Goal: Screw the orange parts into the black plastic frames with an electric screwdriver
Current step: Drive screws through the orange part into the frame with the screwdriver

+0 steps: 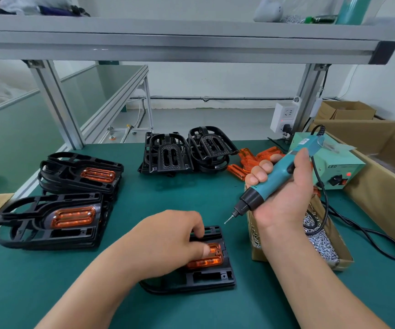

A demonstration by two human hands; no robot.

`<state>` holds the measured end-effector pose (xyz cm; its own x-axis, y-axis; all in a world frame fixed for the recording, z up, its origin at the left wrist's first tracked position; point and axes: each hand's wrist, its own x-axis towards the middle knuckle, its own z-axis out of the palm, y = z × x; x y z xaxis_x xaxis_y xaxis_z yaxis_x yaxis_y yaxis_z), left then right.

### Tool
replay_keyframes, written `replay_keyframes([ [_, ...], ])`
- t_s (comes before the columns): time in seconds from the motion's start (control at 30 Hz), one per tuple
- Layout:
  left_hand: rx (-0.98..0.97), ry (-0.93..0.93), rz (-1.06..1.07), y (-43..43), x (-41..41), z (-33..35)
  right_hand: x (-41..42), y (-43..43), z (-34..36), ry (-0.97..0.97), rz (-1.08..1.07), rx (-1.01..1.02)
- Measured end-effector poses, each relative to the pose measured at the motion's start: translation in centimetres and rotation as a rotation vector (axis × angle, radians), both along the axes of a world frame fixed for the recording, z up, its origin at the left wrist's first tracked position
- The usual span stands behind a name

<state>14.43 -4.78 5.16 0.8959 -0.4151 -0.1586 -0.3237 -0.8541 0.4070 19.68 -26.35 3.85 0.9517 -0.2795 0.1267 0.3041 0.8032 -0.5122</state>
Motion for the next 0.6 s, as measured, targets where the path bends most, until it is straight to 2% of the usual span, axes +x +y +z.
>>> replay_keyframes([
  [0.07, -0.322, 0.054, 0.102, 0.2, 0.4, 0.5, 0.1, 0.0, 0.0, -0.004, 0.004, 0.009],
  [0.13, -0.725, 0.208, 0.244, 0.1, 0.5, 1.0, 0.1, -0.1, 0.0, -0.002, 0.007, 0.017],
  [0.2, -0.968, 0.362, 0.289, -0.1, 0.5, 1.2, 0.2, -0.1, 0.1, -0.002, 0.007, 0.025],
  [0.37, -1.028, 0.499, 0.257, -0.5, 0.5, 0.9, 0.1, 0.1, 0.2, -0.007, 0.008, 0.03],
  [0.6, -0.952, 0.527, 0.206, -1.4, 0.1, -0.2, -0.3, 0.2, 0.5, -0.02, 0.024, 0.058],
])
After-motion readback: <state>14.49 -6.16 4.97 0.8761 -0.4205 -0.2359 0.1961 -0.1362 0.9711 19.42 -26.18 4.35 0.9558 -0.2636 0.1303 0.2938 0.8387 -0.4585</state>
